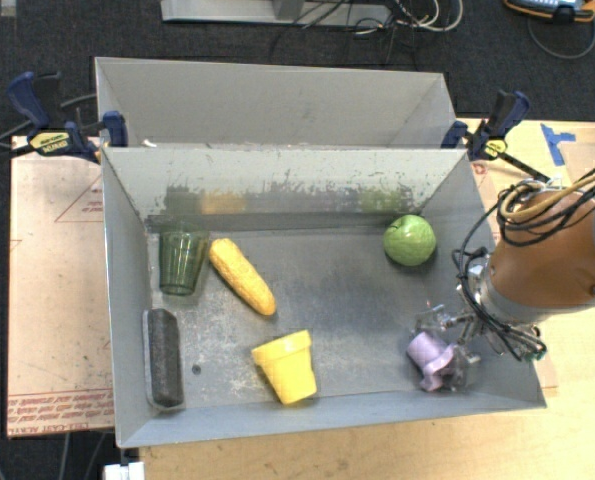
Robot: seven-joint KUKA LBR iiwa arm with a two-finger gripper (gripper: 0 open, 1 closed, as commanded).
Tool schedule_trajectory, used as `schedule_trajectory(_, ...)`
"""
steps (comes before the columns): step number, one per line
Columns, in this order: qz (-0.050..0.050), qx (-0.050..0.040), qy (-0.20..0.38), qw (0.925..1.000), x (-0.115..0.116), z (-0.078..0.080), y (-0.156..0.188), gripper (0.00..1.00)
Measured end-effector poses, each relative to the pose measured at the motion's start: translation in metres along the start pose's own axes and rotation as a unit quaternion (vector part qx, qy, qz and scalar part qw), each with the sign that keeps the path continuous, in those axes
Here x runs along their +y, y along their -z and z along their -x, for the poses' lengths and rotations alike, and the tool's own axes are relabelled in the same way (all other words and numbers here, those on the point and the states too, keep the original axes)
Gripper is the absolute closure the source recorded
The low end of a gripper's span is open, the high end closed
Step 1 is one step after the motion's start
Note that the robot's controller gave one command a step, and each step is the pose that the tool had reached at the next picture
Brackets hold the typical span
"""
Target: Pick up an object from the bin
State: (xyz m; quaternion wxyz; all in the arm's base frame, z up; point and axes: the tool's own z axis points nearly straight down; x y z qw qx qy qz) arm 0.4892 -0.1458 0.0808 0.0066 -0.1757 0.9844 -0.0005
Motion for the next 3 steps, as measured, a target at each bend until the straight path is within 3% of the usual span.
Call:
schedule_trajectory(2,0.001,0.0,-0.008,1.0,0.005,0.001,0.082,1.0)
schedule_trajectory(3,0.002,0.0014,-0.011,0.9999,0.0,0.009,0.131,1.0)
